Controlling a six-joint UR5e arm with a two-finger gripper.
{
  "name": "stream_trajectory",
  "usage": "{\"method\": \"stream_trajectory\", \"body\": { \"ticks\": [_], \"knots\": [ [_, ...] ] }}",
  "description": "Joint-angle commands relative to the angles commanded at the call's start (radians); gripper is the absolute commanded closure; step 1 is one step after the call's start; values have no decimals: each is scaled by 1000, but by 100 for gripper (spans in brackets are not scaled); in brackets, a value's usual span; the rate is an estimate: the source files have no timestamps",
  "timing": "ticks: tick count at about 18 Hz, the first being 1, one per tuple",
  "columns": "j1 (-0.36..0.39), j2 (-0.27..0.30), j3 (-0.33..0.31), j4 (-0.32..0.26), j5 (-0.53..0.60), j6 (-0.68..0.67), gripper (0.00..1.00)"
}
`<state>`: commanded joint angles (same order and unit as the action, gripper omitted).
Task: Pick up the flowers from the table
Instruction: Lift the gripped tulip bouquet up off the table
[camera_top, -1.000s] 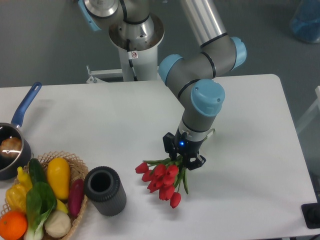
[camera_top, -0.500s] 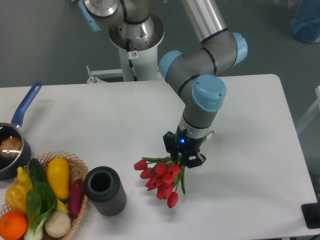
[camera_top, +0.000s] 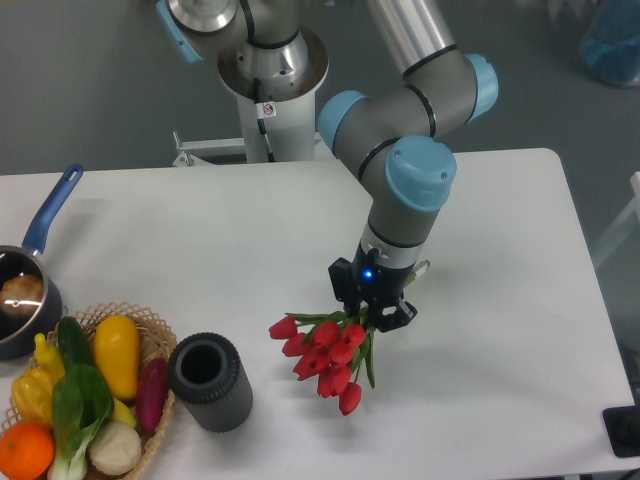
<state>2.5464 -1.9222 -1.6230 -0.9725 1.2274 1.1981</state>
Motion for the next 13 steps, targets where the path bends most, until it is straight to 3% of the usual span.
{"method": "stream_trajectory", "body": {
  "ticks": [8,13],
  "knots": [
    [35,31,31,0,-88,-12,67],
    [64,40,74,3,-251,-96,67]
  ]
}}
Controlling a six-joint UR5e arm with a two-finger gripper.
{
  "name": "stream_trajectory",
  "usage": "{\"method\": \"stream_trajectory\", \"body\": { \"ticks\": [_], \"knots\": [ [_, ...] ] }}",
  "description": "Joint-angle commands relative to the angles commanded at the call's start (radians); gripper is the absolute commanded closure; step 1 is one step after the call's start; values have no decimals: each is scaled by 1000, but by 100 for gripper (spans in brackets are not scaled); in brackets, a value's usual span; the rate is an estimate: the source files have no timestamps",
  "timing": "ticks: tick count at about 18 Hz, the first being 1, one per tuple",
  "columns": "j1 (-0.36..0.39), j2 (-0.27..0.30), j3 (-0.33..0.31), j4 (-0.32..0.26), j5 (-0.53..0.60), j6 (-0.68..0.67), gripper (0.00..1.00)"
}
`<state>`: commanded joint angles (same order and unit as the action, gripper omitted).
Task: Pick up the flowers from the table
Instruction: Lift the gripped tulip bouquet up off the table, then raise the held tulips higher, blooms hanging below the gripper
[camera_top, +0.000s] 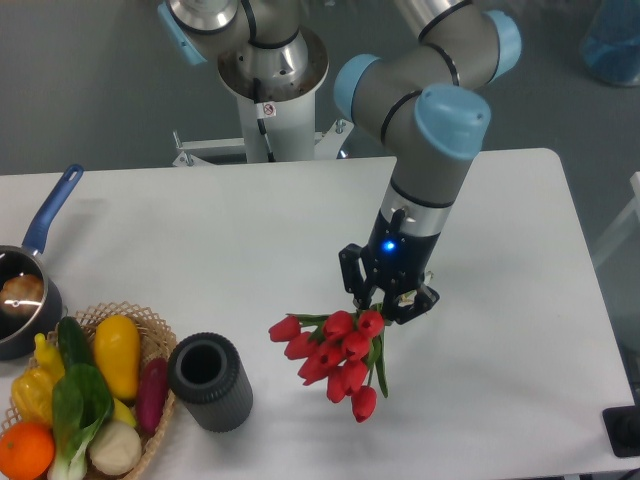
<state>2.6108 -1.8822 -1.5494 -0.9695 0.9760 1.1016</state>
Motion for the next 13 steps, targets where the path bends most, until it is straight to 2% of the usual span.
{"method": "stream_trajectory", "body": {
  "ticks": [13],
  "knots": [
    [117,41,2,0,-229,-29,67]
  ]
}}
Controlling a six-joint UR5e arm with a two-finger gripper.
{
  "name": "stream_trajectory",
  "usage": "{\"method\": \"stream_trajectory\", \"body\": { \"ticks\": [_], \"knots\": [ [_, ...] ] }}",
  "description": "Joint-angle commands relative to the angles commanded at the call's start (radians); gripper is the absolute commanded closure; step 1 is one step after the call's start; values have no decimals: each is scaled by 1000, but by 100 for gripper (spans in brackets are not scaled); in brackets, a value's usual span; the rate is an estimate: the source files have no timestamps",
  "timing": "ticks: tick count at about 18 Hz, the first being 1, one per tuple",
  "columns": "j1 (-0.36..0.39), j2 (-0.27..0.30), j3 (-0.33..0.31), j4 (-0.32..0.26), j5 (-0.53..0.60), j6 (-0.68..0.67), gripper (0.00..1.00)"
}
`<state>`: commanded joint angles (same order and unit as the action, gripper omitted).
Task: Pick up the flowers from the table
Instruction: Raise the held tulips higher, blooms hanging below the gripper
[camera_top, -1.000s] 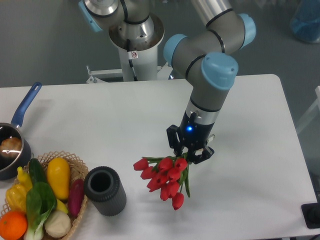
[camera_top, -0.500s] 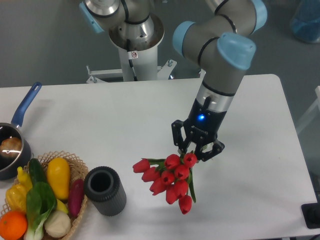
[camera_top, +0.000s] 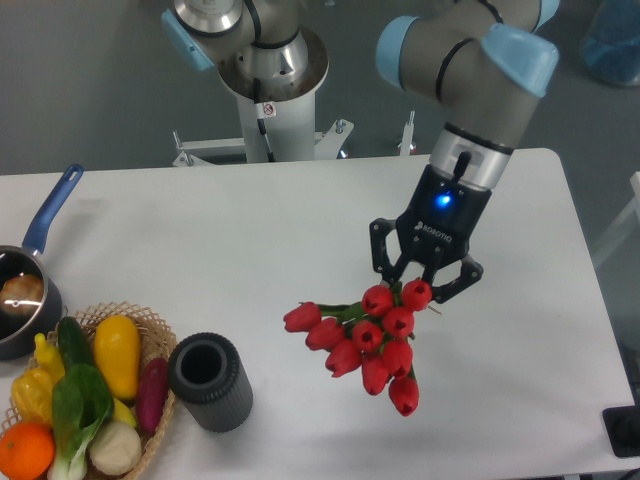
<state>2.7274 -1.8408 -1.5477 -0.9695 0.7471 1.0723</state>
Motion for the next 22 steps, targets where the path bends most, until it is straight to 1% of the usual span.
{"method": "stream_trajectory", "body": {
  "ticks": [2,13,19,22],
  "knots": [
    [2,9,-5,0,-8,0,67],
    [8,15,-8,0,-26,0,67],
    [23,18,-8,0,-49,0,67],
    [31,22,-8,0,-84,-2,67]
  ]
}}
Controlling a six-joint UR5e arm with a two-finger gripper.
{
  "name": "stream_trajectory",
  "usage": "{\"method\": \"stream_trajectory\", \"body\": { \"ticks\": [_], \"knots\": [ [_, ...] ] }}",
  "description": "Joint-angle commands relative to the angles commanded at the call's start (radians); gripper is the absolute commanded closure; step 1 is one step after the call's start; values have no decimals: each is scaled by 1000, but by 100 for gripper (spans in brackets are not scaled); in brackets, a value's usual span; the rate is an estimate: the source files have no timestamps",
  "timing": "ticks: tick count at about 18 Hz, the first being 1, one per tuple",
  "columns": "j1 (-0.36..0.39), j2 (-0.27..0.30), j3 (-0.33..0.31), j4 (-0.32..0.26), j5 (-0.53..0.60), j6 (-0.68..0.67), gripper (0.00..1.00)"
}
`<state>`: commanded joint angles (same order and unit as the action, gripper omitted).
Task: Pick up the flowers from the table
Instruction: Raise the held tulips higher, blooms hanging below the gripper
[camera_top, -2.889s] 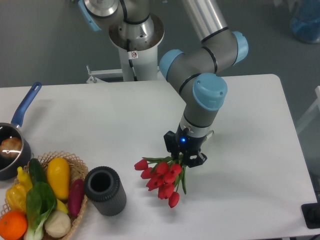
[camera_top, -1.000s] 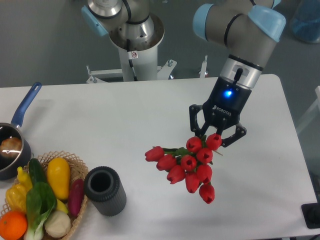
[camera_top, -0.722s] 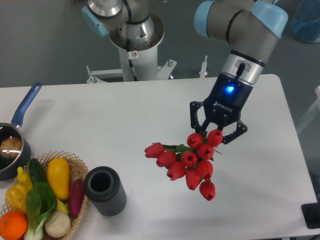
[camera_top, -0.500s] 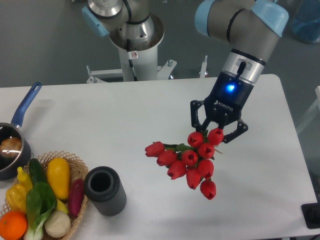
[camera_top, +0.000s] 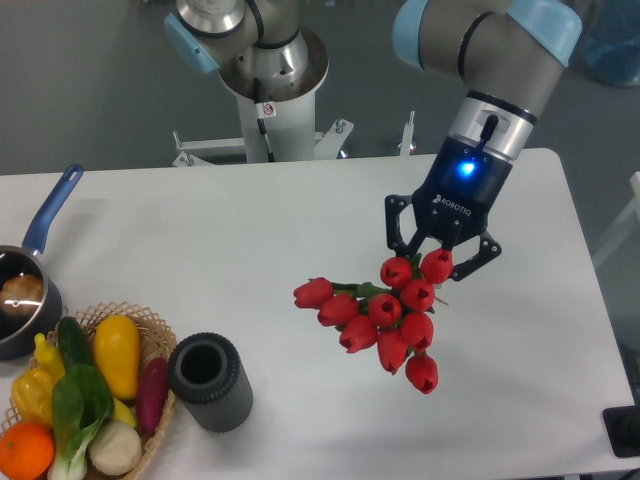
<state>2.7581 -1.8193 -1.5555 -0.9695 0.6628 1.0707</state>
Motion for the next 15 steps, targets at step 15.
{"method": "stream_trajectory", "body": {
  "ticks": [15],
  "knots": [
    [14,8,-2,0,-2,-6,67]
  ]
}}
